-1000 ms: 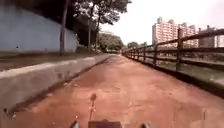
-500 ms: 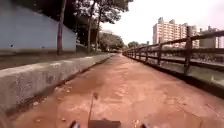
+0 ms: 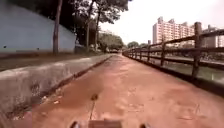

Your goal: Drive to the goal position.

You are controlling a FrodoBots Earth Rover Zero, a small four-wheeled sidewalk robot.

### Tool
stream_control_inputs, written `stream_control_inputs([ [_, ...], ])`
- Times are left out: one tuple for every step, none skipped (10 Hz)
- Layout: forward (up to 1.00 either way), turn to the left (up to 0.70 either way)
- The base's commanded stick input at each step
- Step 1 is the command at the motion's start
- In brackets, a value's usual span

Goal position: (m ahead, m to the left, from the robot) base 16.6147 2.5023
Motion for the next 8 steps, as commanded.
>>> stream_control_inputs([
  [0.70,0.00],
  [0.70,0.00],
  [0.70,0.00],
  [0.70,0.00],
  [0.70,0.00],
  [0.70,0.00],
  [0.70,0.00],
  [0.70,0.00],
])
